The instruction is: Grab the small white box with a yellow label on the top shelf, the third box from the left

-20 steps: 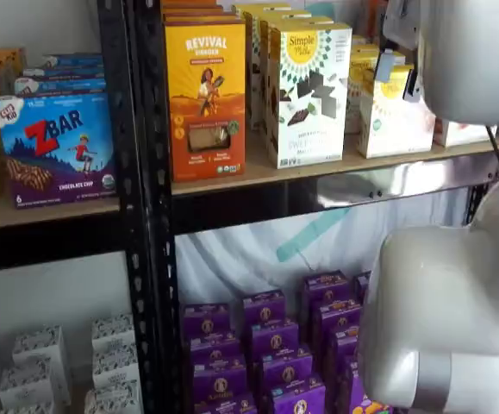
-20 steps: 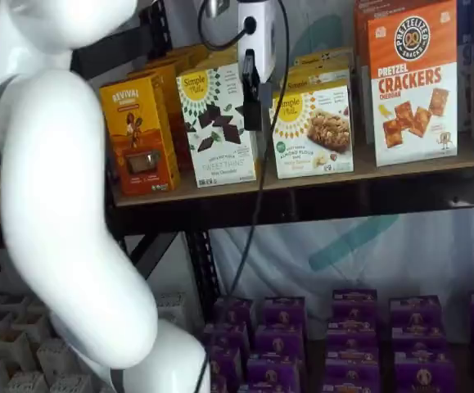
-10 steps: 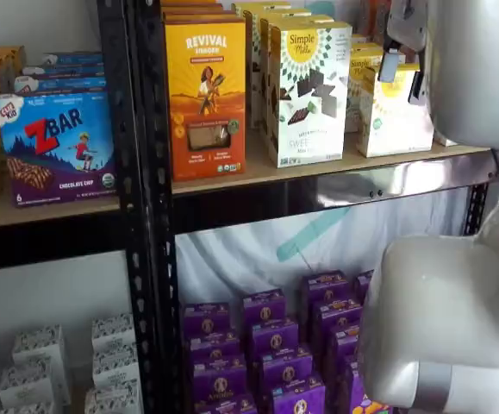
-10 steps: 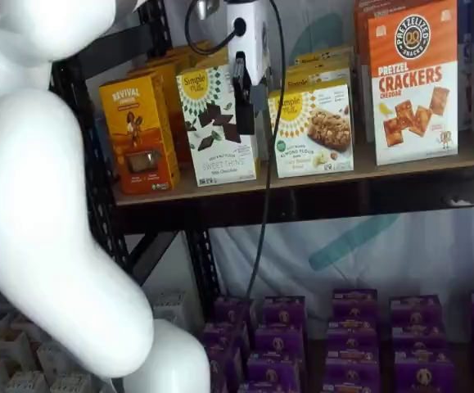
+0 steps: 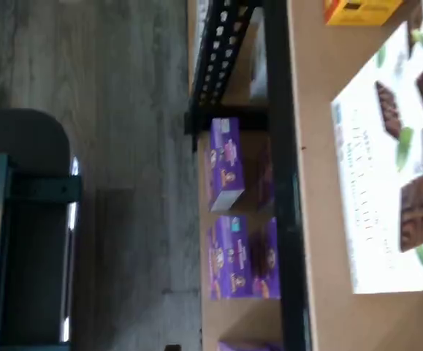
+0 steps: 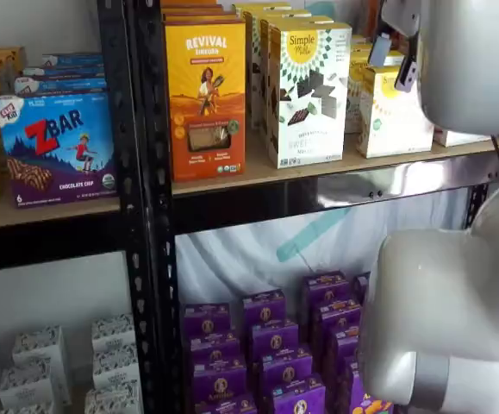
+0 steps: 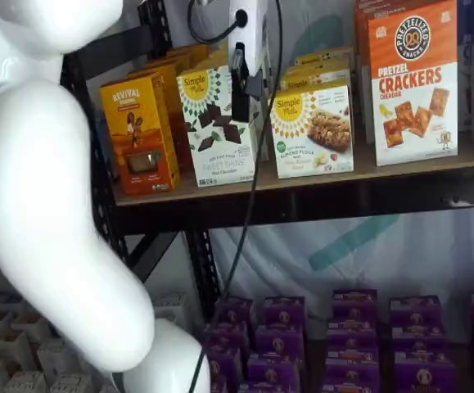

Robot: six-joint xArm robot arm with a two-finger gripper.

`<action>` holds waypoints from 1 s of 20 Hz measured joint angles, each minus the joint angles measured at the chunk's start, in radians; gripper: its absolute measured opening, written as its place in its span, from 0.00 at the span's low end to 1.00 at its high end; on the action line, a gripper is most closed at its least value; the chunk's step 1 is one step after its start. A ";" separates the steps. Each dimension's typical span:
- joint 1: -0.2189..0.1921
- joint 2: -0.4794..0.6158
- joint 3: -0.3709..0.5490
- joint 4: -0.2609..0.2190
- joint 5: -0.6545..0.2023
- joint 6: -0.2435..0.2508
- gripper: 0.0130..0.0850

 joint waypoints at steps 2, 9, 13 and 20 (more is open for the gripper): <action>-0.005 0.016 -0.016 0.017 -0.013 0.001 1.00; 0.001 0.063 -0.028 0.042 -0.117 -0.003 1.00; 0.020 0.095 -0.023 0.014 -0.183 -0.008 1.00; 0.045 0.202 -0.096 -0.075 -0.190 -0.014 1.00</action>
